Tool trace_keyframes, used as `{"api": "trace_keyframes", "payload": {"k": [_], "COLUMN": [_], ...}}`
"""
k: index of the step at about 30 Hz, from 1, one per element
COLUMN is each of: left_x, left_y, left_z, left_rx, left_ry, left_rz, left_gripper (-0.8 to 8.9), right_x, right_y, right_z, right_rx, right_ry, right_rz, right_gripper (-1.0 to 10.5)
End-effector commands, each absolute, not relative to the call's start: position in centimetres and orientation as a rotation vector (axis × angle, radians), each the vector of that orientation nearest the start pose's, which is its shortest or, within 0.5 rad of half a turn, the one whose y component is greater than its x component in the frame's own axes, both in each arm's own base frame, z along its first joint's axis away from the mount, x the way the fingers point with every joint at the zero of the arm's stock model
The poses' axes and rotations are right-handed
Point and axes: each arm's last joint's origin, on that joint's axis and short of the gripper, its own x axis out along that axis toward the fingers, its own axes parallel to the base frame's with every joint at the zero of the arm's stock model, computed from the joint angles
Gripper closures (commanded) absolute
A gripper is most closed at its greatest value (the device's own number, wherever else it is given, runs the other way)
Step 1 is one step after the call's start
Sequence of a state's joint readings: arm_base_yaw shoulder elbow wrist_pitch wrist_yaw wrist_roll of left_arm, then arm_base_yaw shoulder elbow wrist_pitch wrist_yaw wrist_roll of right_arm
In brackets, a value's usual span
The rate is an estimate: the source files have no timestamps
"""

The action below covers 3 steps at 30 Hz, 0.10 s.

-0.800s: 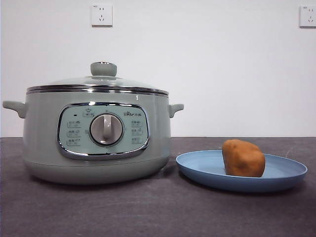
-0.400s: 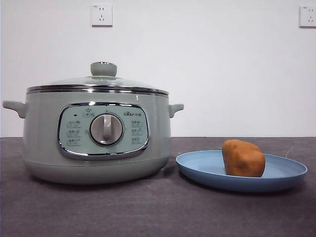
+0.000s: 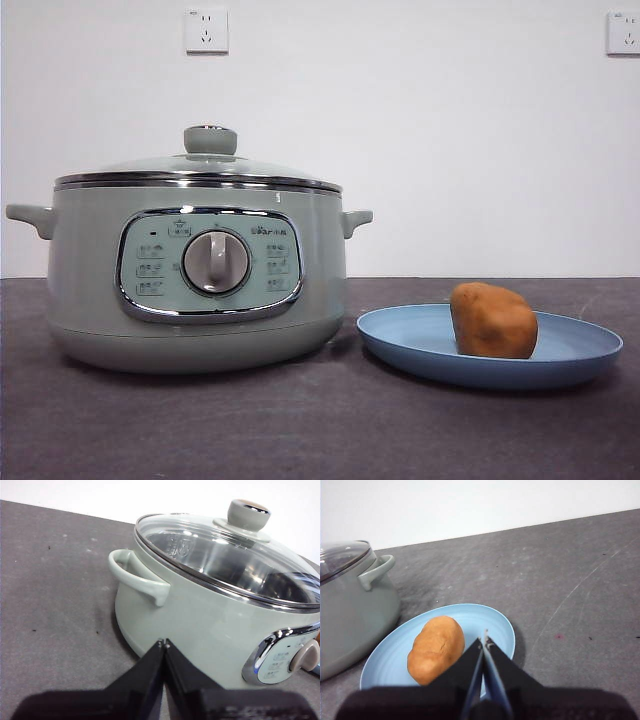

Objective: Take the potato out from the steamer,put the potato on the plate,close the lid

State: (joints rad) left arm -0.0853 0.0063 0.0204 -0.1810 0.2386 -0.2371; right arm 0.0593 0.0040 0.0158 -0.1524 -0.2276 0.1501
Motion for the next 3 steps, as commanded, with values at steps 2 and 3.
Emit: {"api": "trace_keyframes", "payload": {"k": [2, 3], "left_x": [9.43, 9.43], "left_y": [-1.46, -1.46], "left_z": [14.85, 14.85], "left_rx": [-0.250, -0.250], "left_ry": [0.215, 0.215], "left_rz": [-0.296, -0.296], "left_gripper": [8.17, 8.17], "right_x": [9.49, 9.49], "right_y": [1.22, 1.22], "right_z": [14.97, 14.97], "right_rx": [0.171, 0.171], "right_ry": [0.183, 0.183], "right_rz": [0.273, 0.273], "right_gripper": [9.5, 9.5]}}
